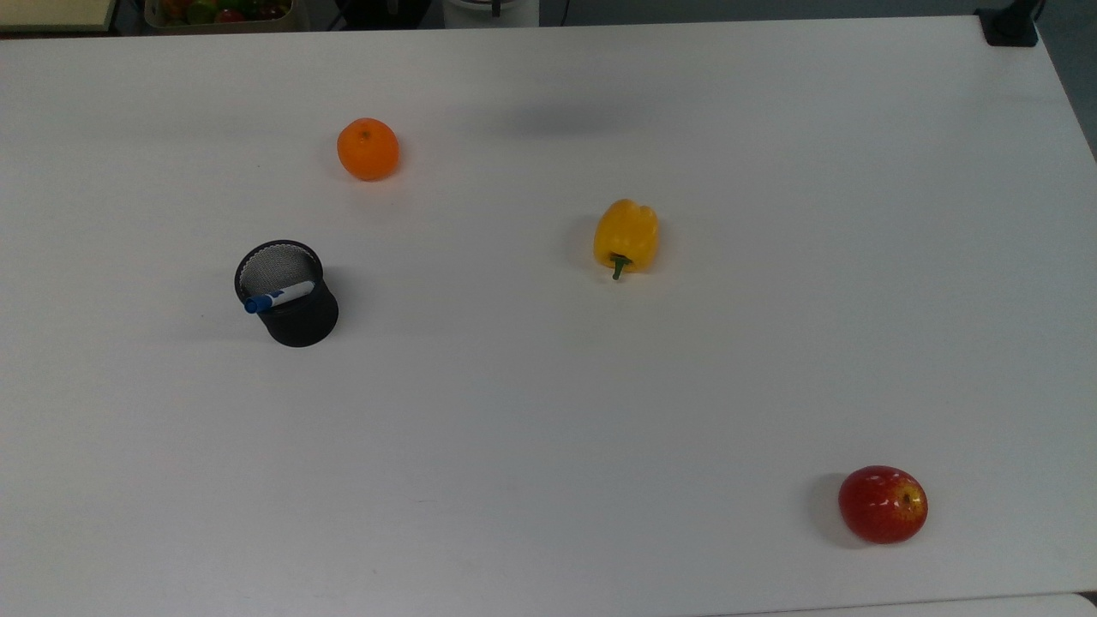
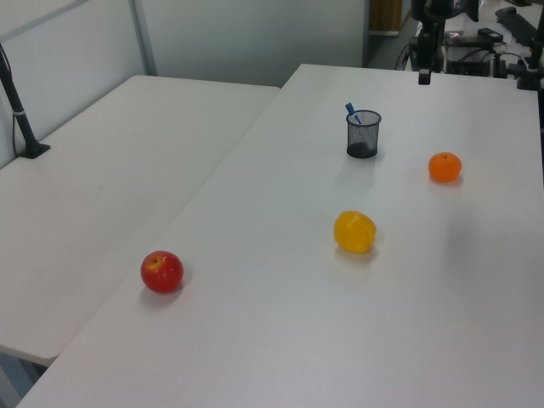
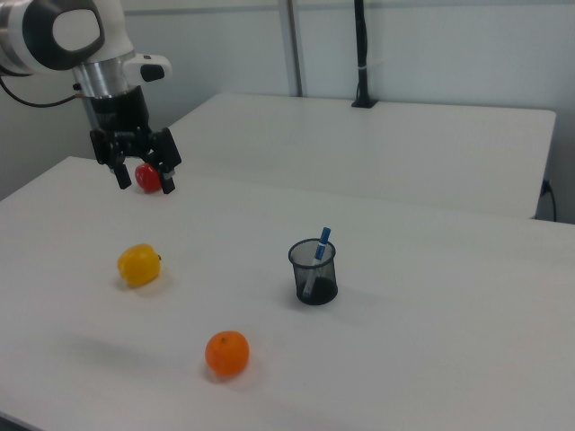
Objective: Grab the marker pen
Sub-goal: 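Move the open gripper toward the black mesh pen cup, then lower the gripper over the cup and close on the white marker, then lift the marker straight up out of the pen cup, then carry the marker toward the yellow pepper and lower it to the table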
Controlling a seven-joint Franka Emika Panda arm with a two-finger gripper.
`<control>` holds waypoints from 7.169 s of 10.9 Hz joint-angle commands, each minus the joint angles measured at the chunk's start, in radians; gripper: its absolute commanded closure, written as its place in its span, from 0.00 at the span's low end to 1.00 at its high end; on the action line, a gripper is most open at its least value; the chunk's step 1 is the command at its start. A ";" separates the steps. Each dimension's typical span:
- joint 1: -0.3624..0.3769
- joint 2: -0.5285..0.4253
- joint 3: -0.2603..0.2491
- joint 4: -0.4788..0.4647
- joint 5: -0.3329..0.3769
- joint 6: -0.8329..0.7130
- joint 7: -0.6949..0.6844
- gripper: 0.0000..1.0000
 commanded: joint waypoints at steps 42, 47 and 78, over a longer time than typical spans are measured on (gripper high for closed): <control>-0.281 0.502 -0.006 0.069 -0.112 0.884 0.165 0.58; -0.280 0.505 -0.005 0.070 -0.125 0.884 0.171 0.79; -0.053 0.338 0.173 0.023 0.015 0.246 0.162 0.88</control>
